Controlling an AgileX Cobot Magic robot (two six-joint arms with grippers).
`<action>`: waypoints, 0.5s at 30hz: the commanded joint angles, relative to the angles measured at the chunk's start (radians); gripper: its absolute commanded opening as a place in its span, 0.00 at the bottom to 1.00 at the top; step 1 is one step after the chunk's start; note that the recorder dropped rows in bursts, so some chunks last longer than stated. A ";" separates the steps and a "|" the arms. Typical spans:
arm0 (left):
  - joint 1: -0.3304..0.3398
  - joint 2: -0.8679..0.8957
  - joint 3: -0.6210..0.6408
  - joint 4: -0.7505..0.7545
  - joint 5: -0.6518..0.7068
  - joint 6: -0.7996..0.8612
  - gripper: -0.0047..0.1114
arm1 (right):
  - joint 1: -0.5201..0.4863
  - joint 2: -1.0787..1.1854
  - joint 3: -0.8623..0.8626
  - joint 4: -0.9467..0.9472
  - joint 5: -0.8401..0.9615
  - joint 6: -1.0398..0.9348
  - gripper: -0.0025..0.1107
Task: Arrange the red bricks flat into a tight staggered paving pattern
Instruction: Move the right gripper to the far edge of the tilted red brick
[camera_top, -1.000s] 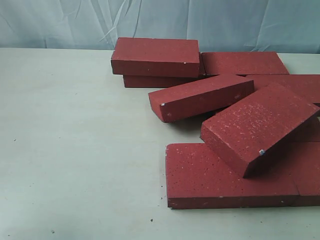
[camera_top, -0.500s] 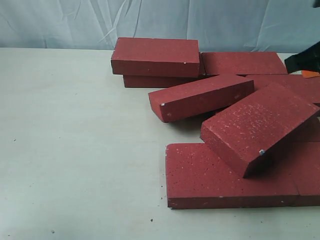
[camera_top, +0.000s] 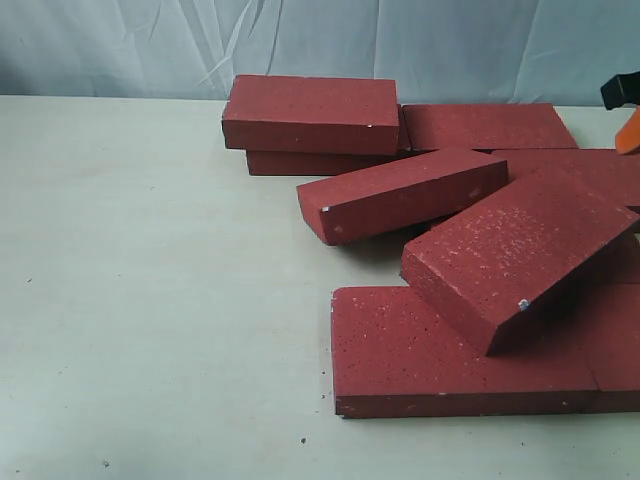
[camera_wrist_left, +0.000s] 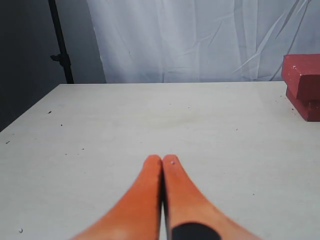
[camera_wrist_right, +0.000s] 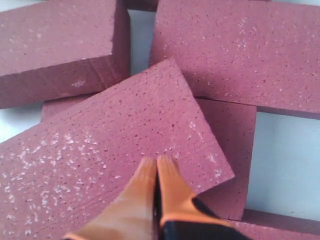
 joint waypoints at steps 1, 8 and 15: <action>-0.006 -0.005 0.005 0.005 -0.005 -0.004 0.04 | -0.040 0.081 -0.049 -0.002 0.016 -0.034 0.10; -0.006 -0.005 0.005 0.005 -0.005 -0.004 0.04 | -0.122 0.194 -0.123 0.161 0.081 -0.140 0.69; -0.006 -0.005 0.005 0.005 -0.005 -0.004 0.04 | -0.084 0.227 -0.123 0.149 0.077 -0.258 0.62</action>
